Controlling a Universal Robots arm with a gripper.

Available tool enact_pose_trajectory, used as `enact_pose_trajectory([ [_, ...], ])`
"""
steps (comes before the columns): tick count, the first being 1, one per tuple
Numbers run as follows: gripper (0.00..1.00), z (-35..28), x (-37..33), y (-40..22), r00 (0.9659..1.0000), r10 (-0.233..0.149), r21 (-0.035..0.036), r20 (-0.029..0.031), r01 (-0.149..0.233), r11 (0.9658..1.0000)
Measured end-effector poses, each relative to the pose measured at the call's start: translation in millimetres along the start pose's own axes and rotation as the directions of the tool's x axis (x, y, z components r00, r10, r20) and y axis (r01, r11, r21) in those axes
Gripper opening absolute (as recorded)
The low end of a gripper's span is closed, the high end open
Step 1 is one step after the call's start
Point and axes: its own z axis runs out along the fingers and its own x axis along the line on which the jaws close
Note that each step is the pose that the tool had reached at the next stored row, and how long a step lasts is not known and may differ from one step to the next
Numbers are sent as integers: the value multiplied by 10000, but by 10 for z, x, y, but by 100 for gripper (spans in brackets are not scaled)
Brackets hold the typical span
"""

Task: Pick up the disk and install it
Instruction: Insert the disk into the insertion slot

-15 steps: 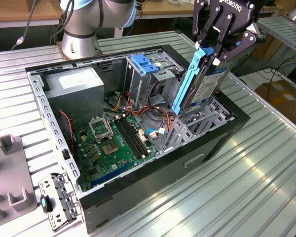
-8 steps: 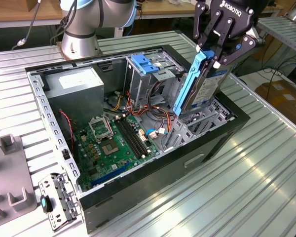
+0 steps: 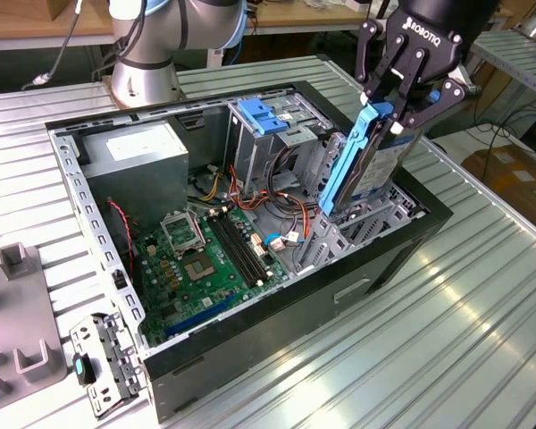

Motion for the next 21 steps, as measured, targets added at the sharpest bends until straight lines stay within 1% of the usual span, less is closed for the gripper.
enact_pose_trajectory([
  [3,37,33,-2,-31,10000,-55,0,-6,55,10000],
  [7,37,55,2,-57,9998,-191,2,-7,191,9998],
  [11,37,65,13,-62,9997,-252,3,-9,252,9997],
  [15,37,82,47,-65,9993,-383,4,-17,383,9993],
  [19,37,91,68,-66,9992,-393,4,-18,393,9992],
  [21,37,85,70,-66,9992,-392,5,-19,392,9992],
])
